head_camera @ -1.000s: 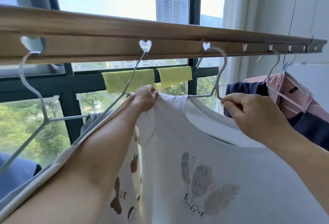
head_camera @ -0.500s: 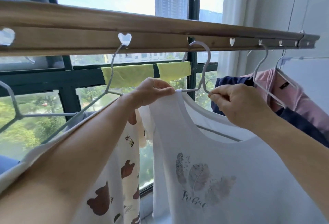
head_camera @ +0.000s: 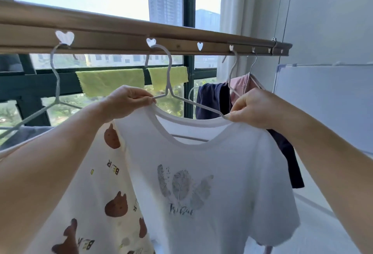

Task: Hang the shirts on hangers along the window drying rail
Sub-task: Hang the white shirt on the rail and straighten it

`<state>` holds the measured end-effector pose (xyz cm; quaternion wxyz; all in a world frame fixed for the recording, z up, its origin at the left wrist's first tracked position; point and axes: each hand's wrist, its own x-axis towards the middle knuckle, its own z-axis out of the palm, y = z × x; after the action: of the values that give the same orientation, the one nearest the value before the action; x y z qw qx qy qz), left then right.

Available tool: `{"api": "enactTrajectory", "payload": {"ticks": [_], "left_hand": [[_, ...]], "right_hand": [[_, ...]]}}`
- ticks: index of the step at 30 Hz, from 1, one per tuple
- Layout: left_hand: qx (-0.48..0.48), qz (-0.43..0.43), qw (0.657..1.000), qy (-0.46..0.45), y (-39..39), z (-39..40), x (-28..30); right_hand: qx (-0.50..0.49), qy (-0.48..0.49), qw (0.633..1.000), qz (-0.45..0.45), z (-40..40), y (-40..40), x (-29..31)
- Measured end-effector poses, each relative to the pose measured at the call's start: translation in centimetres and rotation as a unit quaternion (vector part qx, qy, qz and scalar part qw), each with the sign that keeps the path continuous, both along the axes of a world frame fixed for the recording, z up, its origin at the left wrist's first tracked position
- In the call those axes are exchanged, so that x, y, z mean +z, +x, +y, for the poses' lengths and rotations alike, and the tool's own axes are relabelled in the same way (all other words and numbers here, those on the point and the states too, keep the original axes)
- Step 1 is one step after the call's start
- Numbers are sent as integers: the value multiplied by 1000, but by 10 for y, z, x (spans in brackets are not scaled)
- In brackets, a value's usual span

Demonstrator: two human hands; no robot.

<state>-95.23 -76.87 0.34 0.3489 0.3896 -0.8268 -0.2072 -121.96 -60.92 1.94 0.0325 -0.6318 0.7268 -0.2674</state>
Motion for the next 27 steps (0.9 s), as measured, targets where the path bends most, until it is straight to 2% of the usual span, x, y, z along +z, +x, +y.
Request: {"api": "enactTrajectory", "payload": {"ticks": [4, 10, 15, 20, 22, 25, 27], "left_hand": [[6, 8, 1000, -1, 4, 0, 1], [8, -15, 1000, 0, 0, 1, 2], [0, -8, 1000, 15, 3, 1, 0], [60, 21, 997, 34, 11, -13, 3], [101, -33, 994, 37, 16, -22, 1], [171, -159, 972, 14, 33, -34, -6], [193, -183, 964, -7, 39, -40, -9]], "right_hand": [[-26, -24, 999, -9, -5, 5, -1], [7, -135, 991, -6, -23, 36, 3], [65, -64, 995, -31, -29, 33, -12], [57, -75, 996, -4, -27, 30, -22], [37, -71, 997, 3, -23, 28, -22], [27, -63, 998, 7, -20, 29, -22], [22, -58, 998, 4, -19, 31, -22]]}}
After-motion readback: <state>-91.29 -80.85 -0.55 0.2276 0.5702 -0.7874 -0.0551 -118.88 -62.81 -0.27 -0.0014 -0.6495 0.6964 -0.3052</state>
